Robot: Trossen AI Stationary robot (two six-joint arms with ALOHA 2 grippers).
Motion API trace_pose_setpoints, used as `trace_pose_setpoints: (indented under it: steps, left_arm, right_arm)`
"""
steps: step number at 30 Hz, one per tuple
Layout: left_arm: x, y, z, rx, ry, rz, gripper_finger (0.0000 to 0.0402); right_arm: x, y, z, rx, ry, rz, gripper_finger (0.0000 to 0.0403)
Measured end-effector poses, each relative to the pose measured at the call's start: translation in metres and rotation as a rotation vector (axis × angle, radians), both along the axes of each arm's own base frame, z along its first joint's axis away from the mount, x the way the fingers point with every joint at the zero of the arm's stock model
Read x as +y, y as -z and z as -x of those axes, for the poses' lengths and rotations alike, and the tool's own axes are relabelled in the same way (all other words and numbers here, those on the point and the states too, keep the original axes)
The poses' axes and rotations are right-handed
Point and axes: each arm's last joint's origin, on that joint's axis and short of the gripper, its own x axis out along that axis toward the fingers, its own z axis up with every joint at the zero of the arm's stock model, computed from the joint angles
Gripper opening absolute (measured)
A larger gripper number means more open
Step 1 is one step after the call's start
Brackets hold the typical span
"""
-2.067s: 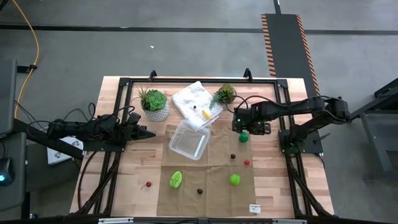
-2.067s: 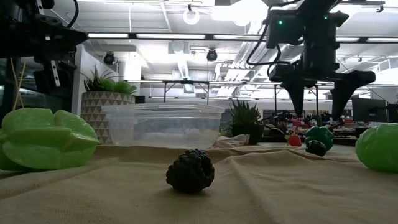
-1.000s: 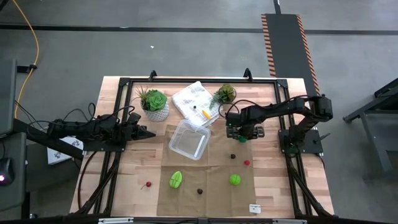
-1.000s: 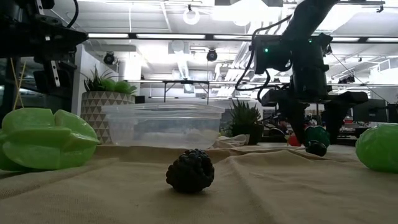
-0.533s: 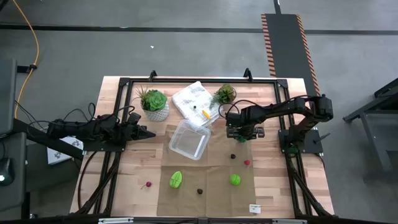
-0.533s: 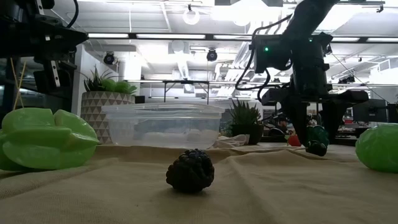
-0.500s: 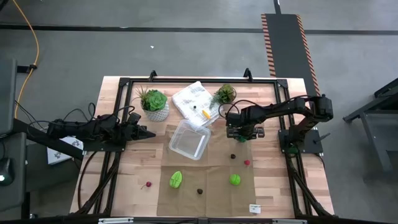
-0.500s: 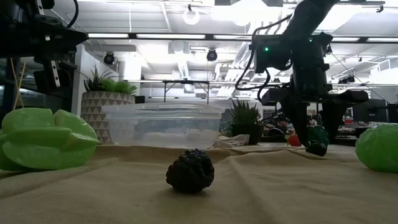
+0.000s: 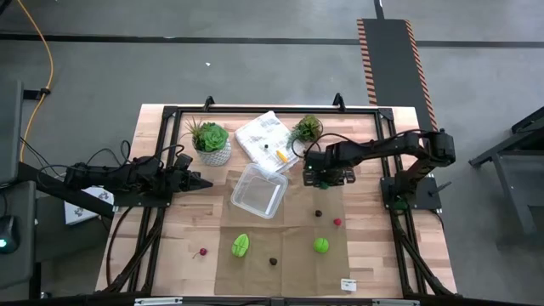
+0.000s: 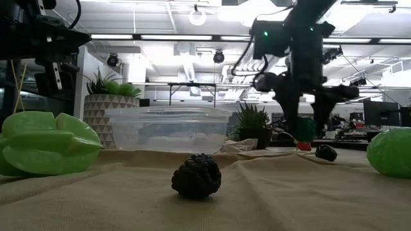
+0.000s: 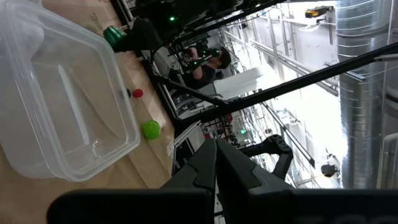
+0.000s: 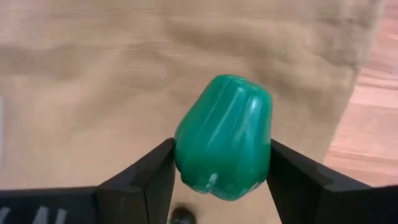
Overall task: Pick and placing Produce into tupperware
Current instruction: Put the green bell pepper into transparent bin
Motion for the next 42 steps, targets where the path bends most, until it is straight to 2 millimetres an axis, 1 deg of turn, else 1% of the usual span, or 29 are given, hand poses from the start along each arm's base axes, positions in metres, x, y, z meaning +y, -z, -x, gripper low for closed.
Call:
trace_pose_setpoints:
  steps: [14, 25, 30, 35, 38, 42]
  left_arm:
    - [0.0, 0.0, 0.0, 0.0, -0.001, 0.0, 0.0001]
    - [0.0, 0.0, 0.0, 0.0, -0.001, 0.0, 0.0001]
    - [0.0, 0.0, 0.0, 0.0, -0.001, 0.0, 0.0001]
    - [0.0, 0.0, 0.0, 0.0, -0.001, 0.0, 0.0001]
    - [0.0, 0.0, 0.0, 0.0, -0.001, 0.0, 0.0001]
    - [0.0, 0.0, 0.0, 0.0, -0.002, 0.0, 0.0001]
  right_arm:
    - [-0.005, -0.057, -0.034, -0.212, -0.137, 0.125, 0.0202]
    - [-0.009, -0.117, -0.058, -0.436, -0.298, 0.289, 0.0202]
    - [-0.01, -0.141, -0.066, -0.554, -0.406, 0.379, 0.0202]
    - [-0.009, -0.156, -0.071, -0.647, -0.516, 0.414, 0.0202]
    - [-0.008, -0.164, -0.074, -0.707, -0.612, 0.424, 0.0202]
    - [-0.004, -0.169, -0.077, -0.802, -0.725, 0.404, 0.0202]
